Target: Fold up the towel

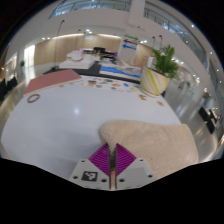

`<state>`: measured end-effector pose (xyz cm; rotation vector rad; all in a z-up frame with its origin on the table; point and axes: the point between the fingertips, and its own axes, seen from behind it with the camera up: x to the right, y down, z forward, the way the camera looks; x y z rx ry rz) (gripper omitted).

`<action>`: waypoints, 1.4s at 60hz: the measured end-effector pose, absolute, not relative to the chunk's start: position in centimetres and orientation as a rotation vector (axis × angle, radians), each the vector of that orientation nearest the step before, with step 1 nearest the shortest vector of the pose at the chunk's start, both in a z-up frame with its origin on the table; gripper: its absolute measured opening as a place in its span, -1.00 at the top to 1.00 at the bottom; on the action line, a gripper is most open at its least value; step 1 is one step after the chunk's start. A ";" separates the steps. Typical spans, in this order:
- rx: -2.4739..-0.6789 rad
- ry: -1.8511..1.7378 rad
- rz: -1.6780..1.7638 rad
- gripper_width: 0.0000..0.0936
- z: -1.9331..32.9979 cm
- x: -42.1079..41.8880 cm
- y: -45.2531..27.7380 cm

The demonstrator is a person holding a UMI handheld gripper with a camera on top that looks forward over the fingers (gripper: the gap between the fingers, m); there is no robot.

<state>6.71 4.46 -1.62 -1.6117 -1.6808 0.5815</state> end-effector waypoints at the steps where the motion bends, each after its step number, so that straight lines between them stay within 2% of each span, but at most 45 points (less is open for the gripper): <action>1: -1.614 -1.672 0.576 0.91 -1.7 6.7 4.7; 10: -1.735 -1.653 0.655 0.98 -0.8 6.4 4.5; 15: -1.775 -1.607 0.737 0.98 3.4 6.1 6.3; 24: -1.722 -1.515 0.808 0.98 11.9 6.0 13.7; 29: -1.695 -1.471 0.765 0.98 13.9 7.0 20.2; 35: -1.675 -1.468 0.662 0.96 12.0 7.5 27.2; 42: -1.630 -1.520 0.581 0.93 7.3 8.0 32.7; 44: -1.615 -1.543 0.577 0.79 5.9 7.9 33.3; 48: -1.621 -1.587 0.569 0.11 3.9 8.9 34.1; 52: -1.643 -1.567 0.573 -0.57 4.4 10.3 35.2; 53: -1.642 -1.558 0.574 -0.59 4.9 10.6 35.4; 56: -1.638 -1.535 0.583 -0.88 7.0 12.0 35.8; 58: -1.650 -1.509 0.588 -0.82 8.8 13.1 36.1; 65: -1.697 -1.465 0.666 -0.82 15.9 19.6 35.3; 72: -1.738 -1.490 0.642 -0.82 21.1 27.7 34.4; 78: -1.752 -1.510 0.636 -0.82 23.0 33.3 33.2; 84: -1.757 -1.530 0.608 -0.82 23.1 37.2 32.5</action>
